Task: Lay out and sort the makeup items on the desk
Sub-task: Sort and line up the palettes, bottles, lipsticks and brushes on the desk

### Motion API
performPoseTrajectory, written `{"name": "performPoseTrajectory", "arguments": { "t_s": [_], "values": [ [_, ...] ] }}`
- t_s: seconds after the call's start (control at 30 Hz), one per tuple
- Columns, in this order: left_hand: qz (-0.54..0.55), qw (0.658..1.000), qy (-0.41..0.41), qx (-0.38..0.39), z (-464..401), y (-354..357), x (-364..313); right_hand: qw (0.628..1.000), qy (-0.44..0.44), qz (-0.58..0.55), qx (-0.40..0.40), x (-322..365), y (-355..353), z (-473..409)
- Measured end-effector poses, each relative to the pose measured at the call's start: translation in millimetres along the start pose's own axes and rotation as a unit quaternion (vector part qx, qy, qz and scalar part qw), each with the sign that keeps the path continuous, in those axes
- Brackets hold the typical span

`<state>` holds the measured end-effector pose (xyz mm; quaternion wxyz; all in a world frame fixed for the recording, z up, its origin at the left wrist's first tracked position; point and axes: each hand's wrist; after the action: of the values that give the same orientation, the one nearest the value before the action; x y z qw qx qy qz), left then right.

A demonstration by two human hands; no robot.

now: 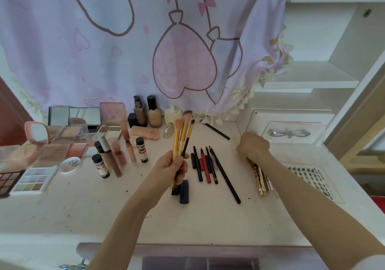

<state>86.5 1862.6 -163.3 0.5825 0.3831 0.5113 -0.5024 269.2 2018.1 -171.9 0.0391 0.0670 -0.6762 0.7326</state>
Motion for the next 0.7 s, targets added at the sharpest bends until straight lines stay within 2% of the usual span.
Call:
{"name": "performPoseTrajectory", "arguments": {
  "t_s": [0.1, 0.17, 0.23, 0.3, 0.43, 0.57, 0.7],
  "values": [
    [0.015, 1.000, -0.005, -0.001, -4, -1, 3, 0.993, -0.012, -0.114, -0.001, -2, -9, 1],
    [0.018, 1.000, -0.005, -0.005, -5, -1, 3, 0.972, -0.038, -0.232, -0.003, -4, -21, 8],
    [0.028, 1.000, -0.005, -0.009, -6, -1, 3, 0.949, -0.092, -0.301, -0.008, -3, -34, 20],
    [0.039, 0.999, -0.009, -0.021, -8, 0, 0, 0.937, -0.158, -0.313, 0.015, 2, -45, 36],
    [0.054, 0.998, -0.008, -0.044, -9, -3, -7, 0.901, -0.254, -0.322, 0.141, 17, -51, 63],
    [0.029, 0.998, -0.005, -0.063, -7, -14, -11, 0.912, -0.348, -0.190, 0.106, 32, -49, 70],
    [-0.060, 0.998, -0.007, -0.010, 4, -23, -10, 0.892, -0.401, -0.182, 0.097, 48, -50, 74]
  ]
}}
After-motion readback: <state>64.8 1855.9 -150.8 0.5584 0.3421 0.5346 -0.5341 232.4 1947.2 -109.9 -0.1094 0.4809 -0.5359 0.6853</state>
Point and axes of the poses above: each hand's wrist, its own z-axis away from the middle knuckle, its own y-axis out of the palm, x = y × z, and after that the axes turned 2 degrees about -x, right-handed
